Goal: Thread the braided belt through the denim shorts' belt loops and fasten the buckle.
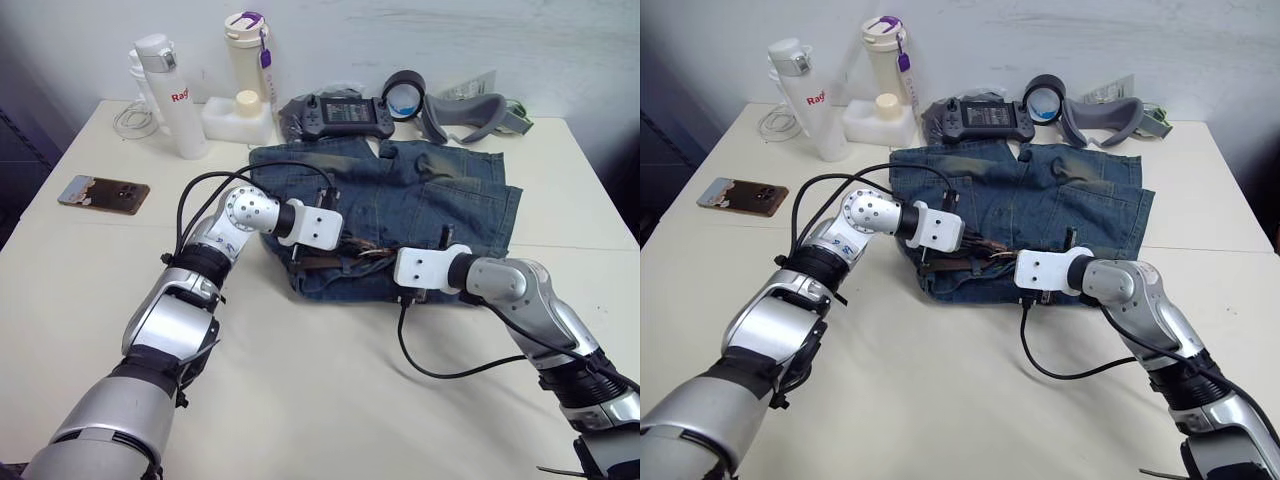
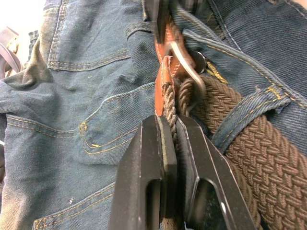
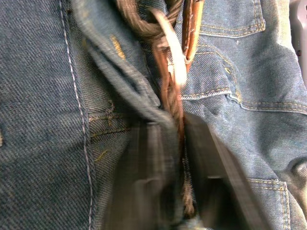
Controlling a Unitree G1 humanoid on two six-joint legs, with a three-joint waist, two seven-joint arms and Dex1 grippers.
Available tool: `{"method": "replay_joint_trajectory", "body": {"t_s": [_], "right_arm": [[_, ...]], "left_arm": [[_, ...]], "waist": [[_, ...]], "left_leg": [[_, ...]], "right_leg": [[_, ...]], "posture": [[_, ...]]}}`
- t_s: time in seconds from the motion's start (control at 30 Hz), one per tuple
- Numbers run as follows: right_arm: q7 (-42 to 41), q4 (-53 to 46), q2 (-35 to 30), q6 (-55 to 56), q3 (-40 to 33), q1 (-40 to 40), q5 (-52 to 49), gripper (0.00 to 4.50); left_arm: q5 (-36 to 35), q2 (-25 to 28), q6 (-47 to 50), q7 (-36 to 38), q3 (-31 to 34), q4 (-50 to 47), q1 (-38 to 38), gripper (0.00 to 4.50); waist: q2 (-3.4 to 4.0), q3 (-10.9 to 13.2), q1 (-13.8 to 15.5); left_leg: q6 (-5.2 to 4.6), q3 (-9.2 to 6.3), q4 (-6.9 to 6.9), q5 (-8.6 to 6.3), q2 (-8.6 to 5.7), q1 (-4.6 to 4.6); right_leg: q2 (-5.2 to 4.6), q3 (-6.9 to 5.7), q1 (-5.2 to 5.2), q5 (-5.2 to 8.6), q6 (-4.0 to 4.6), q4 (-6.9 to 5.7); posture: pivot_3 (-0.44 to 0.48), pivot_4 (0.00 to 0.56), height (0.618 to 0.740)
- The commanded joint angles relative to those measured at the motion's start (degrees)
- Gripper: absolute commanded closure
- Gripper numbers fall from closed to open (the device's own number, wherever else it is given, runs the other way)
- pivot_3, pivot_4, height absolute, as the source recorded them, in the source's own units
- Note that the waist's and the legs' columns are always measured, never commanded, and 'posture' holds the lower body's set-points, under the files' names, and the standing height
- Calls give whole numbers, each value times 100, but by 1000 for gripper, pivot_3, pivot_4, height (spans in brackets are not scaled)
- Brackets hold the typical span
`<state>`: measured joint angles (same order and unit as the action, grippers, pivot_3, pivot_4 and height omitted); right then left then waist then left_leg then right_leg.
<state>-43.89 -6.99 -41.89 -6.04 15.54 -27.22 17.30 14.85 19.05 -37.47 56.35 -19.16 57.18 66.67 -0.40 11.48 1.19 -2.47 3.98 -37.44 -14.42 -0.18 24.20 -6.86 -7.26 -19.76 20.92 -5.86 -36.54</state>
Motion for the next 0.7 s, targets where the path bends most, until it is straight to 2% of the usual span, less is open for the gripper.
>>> {"method": "replay_joint_trajectory", "body": {"t_s": [0.03,0.7], "right_arm": [[234,-218,51,122,-236,15,49,4484],[532,-333,305,166,-328,-92,-8,4484]], "left_arm": [[18,-8,-88,-68,10,32,201,4500],[26,-105,-61,-38,22,68,236,4500]], "waist": [[0,0,1],[0,0,-5]], "left_leg": [[0,0,0,0,0,0],[0,1,-2,0,0,0]], "right_leg": [[0,0,0,0,0,0],[1,1,-2,0,0,-6]], "posture": [[0,150,731],[0,150,731]]}}
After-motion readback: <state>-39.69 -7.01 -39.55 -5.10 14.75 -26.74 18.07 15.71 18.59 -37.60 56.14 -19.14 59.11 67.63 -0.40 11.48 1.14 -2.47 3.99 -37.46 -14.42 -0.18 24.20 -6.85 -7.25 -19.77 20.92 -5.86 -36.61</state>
